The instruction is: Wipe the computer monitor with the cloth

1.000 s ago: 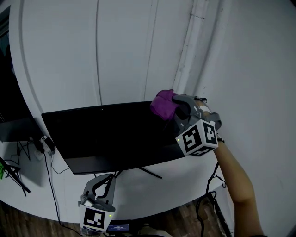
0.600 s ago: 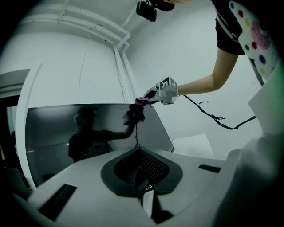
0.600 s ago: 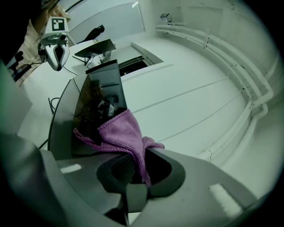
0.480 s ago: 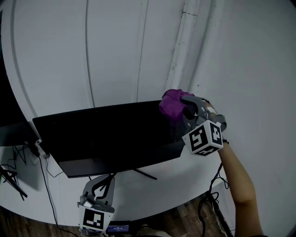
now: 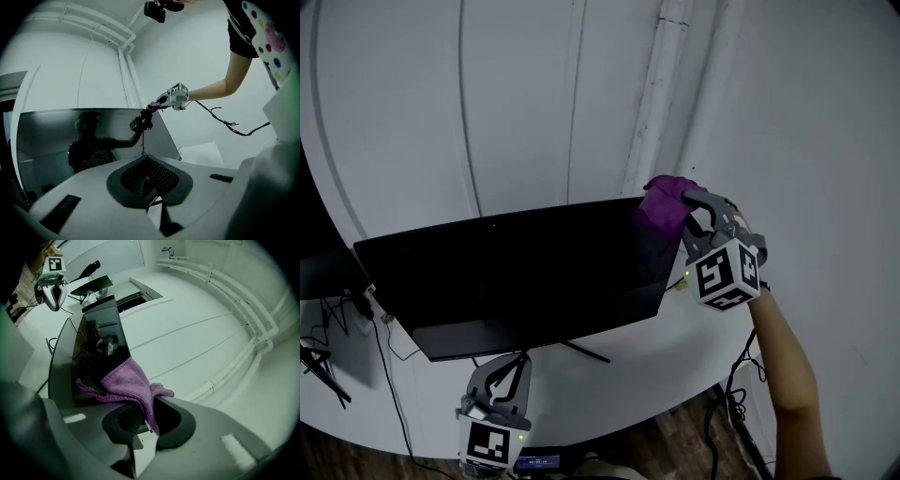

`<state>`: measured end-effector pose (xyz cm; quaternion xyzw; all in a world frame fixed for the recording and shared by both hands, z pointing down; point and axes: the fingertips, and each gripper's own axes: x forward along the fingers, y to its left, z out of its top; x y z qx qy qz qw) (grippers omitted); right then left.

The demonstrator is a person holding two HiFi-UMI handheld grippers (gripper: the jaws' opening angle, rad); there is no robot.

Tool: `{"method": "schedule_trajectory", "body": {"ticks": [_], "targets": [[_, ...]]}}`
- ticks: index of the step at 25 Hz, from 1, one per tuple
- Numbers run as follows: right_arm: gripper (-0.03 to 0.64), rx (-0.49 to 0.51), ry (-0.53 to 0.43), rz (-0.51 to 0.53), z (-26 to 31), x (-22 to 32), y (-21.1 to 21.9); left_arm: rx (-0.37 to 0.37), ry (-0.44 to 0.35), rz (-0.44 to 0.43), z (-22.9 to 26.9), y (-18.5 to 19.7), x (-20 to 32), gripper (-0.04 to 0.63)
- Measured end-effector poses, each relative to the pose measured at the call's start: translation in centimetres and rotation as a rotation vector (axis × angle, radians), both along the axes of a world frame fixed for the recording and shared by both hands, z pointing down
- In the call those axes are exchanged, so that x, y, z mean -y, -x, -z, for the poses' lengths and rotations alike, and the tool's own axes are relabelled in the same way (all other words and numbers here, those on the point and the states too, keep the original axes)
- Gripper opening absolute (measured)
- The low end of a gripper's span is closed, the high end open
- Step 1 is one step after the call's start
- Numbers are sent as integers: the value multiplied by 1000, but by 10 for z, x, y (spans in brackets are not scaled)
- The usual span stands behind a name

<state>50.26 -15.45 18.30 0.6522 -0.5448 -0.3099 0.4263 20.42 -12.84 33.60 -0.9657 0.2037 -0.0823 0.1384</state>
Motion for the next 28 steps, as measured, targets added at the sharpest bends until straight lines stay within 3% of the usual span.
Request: {"method": "schedule_trajectory", "body": {"ticks": [13,23,28], "targets": [[60,229,-98,-80,5,-24,-56,17,1,4,0,-10,-8,5],[59,406,-126,-103,-20,-36,-71,37,0,-12,-3,-14,-16,5],[58,437,-112,-109,-39,-36,-71,48,7,-7,-9,-11,-17,5]]}}
